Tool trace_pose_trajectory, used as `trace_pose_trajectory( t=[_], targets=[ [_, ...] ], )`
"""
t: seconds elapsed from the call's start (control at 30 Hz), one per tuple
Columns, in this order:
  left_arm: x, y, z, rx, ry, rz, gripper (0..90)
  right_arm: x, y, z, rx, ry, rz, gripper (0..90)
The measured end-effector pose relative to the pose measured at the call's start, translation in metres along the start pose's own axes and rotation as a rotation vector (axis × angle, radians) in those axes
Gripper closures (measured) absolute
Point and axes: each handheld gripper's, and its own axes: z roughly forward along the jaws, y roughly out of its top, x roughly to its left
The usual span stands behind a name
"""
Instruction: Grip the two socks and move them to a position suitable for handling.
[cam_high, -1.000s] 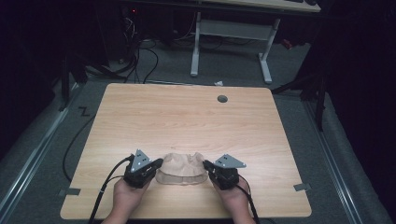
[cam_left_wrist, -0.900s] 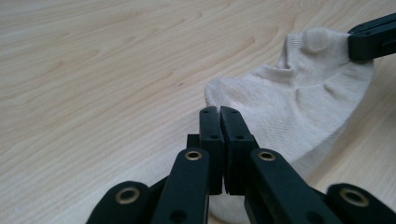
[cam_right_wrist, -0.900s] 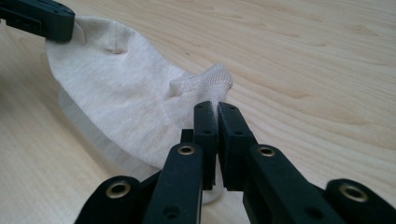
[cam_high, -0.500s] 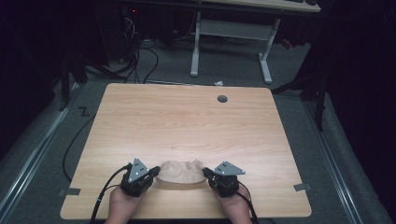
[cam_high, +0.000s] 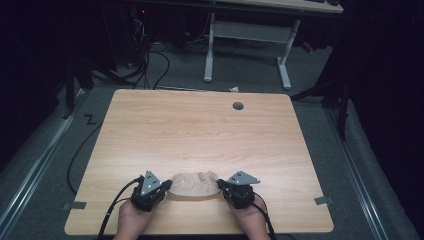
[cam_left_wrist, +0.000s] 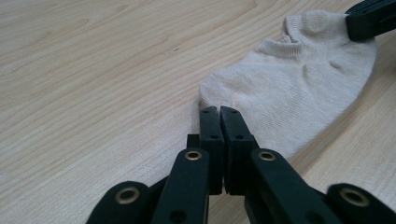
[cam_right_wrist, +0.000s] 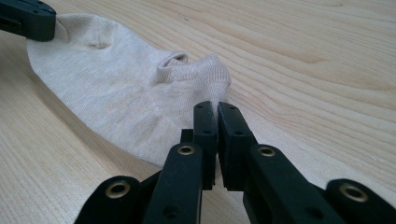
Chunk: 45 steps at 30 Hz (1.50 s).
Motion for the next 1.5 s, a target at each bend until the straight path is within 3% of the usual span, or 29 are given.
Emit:
trace_pose_trajectory(
  t=[0.37,0.63,0.87,1.23,1.5],
  targets=[
    [0.001,-0.005,0.008,0.048,0.009,0.014,87.6,-0.001,-0.002,0.006,0.051,-0.013,-0.002,85.6],
    [0.002,-0.005,0.01,0.052,0.014,0.011,75.2,-0.004,-0.005,0.006,0.053,-0.01,0.021,76.7],
    [0.002,-0.002,0.005,0.027,0.01,-0.002,63.0,-0.005,-0.003,0.001,0.011,-0.009,0.02,72.8],
    [0.008,0.003,0.0,0.008,-0.017,-0.034,52.8,-0.012,-0.001,-0.005,-0.04,-0.013,0.034,60.0],
    [0.012,0.01,-0.008,-0.026,-0.019,-0.039,48.1,-0.03,-0.002,-0.013,-0.098,-0.083,0.071,54.8]
  ],
)
